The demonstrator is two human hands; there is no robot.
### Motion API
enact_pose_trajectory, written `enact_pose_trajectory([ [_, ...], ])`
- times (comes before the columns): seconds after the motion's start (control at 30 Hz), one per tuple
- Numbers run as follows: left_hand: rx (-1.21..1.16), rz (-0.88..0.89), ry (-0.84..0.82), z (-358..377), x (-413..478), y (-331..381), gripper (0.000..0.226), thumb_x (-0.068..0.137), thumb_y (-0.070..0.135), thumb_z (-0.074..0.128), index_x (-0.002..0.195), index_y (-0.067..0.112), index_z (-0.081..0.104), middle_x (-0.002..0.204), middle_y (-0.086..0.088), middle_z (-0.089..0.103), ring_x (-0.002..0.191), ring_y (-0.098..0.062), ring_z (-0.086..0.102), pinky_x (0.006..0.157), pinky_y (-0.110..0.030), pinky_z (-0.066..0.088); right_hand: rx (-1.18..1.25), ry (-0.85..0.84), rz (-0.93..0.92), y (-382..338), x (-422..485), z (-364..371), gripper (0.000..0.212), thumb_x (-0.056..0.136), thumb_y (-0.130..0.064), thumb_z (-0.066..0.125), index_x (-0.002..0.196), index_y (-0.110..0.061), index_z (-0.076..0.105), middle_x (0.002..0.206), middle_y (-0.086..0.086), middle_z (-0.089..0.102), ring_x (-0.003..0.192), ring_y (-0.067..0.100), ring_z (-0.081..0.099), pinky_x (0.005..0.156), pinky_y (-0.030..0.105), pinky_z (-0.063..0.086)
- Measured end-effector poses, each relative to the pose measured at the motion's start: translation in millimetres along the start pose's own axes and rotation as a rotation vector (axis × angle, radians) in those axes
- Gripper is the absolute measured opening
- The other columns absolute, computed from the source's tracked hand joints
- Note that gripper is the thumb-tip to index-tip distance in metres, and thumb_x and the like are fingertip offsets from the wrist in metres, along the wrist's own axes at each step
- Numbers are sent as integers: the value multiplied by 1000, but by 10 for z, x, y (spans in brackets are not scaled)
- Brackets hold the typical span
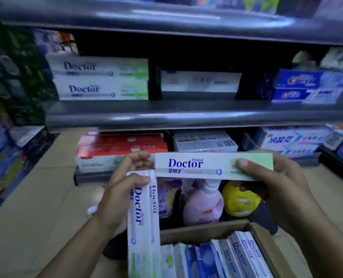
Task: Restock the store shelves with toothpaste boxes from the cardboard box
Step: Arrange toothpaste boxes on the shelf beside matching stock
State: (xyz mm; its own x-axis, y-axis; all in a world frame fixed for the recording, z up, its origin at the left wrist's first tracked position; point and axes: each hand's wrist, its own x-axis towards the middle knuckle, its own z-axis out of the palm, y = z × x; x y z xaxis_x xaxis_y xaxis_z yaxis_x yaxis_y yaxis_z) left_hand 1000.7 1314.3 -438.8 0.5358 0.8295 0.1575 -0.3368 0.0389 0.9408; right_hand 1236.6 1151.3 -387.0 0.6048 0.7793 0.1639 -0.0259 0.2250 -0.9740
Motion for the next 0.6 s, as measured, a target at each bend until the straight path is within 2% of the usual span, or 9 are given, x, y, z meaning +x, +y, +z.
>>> enact_pose_trajectory([
  [0.1,35,42,-26,-171,-103,390,50,68,12,58,115,21,70,122,-14,69,95,-33,67,74,-42,51,42,-56,-43,-180,51,278,44,67,-22,81,97,6,67,81,20,70,66,24,67,55,28,56],
  [0.23,57,66,-66,-410,-215,862,55,65,14,63,120,18,71,119,-18,72,86,-36,73,63,-35,58,51,-143,-95,-390,118,649,39,61,-35,90,86,-9,76,84,17,74,71,26,69,57,27,56],
  [0.27,48,73,-71,-474,-236,967,57,65,14,63,121,17,71,121,-20,71,90,-38,73,66,-38,60,39,-172,-111,-438,135,744,47,57,-44,94,87,-11,76,84,16,74,70,25,70,58,27,56],
  [0.33,19,86,-100,-599,-267,1157,63,64,16,64,127,16,70,130,-21,68,108,-44,70,83,-48,62,15,-198,-142,-524,178,926,63,48,-57,96,90,-14,76,87,16,75,71,25,70,59,28,57],
  [0.37,12,85,-119,-655,-283,1248,65,65,15,63,129,16,69,134,-19,66,115,-44,67,91,-53,59,24,-199,-153,-554,210,1010,66,45,-58,96,92,-17,74,88,15,75,72,25,71,60,28,57],
  [0.43,30,79,-164,-748,-307,1419,69,65,15,62,134,19,67,141,-10,63,122,-41,64,97,-57,55,72,-185,-178,-600,282,1172,71,41,-57,99,95,-23,67,87,10,76,73,23,72,58,28,57],
  [0.47,60,83,-181,-775,-310,1496,73,64,17,62,137,20,66,144,-5,62,125,-36,64,97,-54,56,78,-175,-197,-615,318,1245,71,42,-56,99,95,-25,64,88,8,76,74,22,73,57,28,56],
  [0.53,167,106,-167,-814,-279,1638,77,62,16,61,139,22,65,145,2,61,128,-22,63,94,-39,58,55,-156,-241,-633,399,1385,64,52,-52,97,98,-25,62,92,6,77,79,21,76,60,26,57],
  [0.6,265,151,-99,-848,-183,1752,72,67,9,54,134,28,68,143,6,63,126,-10,63,88,-25,56,5,-124,-309,-655,503,1514,51,62,-44,92,101,-28,63,95,3,78,81,17,76,61,22,56],
])
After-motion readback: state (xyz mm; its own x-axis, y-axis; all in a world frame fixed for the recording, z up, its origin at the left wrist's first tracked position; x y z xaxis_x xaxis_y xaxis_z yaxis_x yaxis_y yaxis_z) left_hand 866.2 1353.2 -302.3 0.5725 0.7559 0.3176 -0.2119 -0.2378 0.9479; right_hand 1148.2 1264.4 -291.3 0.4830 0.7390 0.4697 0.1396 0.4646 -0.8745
